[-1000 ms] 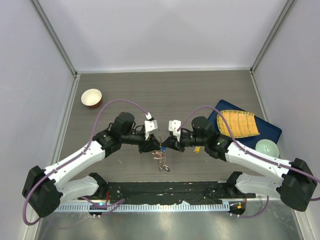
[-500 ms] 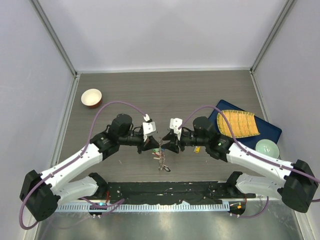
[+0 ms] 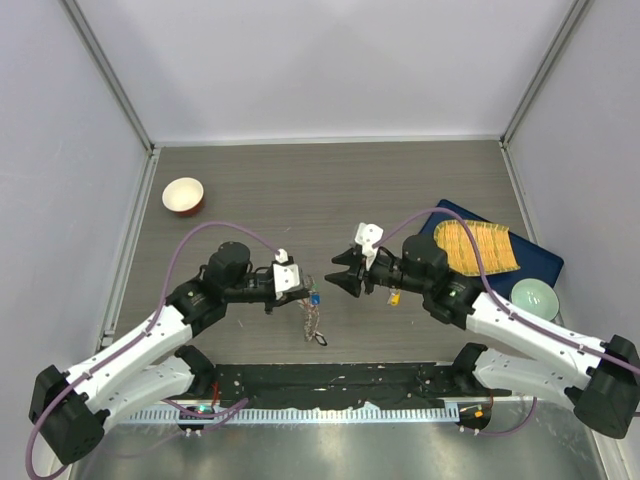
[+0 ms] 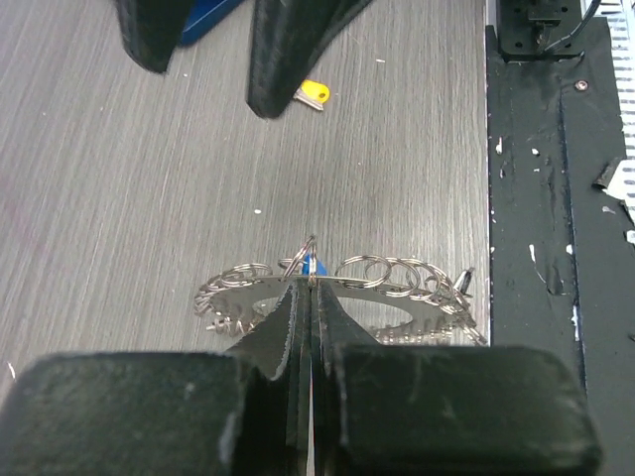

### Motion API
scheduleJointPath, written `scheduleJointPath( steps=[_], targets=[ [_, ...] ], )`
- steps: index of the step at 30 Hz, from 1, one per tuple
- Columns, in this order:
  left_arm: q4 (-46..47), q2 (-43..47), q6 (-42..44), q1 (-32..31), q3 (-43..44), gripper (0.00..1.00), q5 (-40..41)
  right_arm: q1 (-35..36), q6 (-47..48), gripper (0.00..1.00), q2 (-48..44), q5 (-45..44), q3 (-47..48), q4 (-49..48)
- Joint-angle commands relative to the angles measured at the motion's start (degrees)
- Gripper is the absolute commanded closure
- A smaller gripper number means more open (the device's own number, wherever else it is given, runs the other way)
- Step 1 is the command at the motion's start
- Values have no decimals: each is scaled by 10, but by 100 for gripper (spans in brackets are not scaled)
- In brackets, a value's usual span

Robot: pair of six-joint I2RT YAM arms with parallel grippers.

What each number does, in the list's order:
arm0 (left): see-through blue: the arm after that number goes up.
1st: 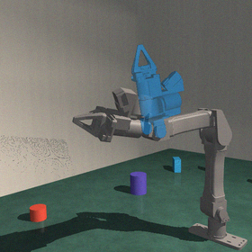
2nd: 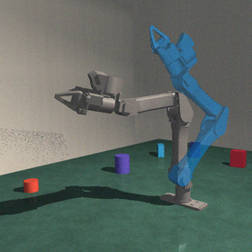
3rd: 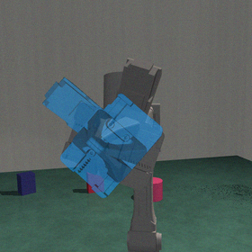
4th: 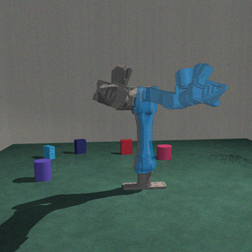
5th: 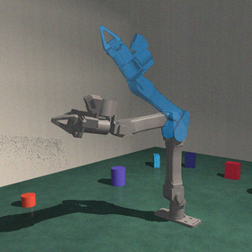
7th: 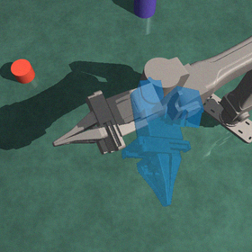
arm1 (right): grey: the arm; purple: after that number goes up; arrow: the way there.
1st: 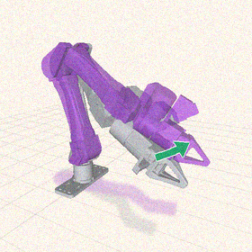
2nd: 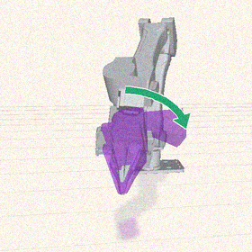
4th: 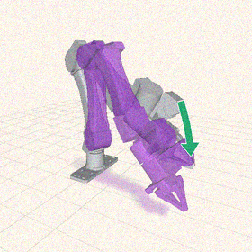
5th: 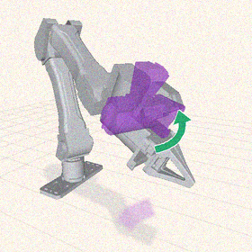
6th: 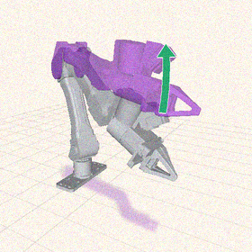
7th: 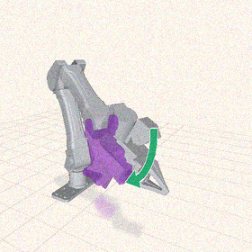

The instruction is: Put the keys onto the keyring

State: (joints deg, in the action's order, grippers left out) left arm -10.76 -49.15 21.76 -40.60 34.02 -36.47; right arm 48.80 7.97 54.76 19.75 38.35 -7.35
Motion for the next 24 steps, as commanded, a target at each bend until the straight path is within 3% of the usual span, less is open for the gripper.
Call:
scheduleJointPath(
  steps=[1, 8, 24],
  targets=[
    [65, 3, 14, -2, 7, 100, -4, 2, 1, 51, 20, 72, 1, -28],
    [98, 5, -1, -2, -10, 100, -4, 11, 19, 43, 58, 80, -3, -13],
    [93, 17, 17, -2, -15, 100, -34, 14, 36, 44, 87, 21, -19, -37]
  ],
)
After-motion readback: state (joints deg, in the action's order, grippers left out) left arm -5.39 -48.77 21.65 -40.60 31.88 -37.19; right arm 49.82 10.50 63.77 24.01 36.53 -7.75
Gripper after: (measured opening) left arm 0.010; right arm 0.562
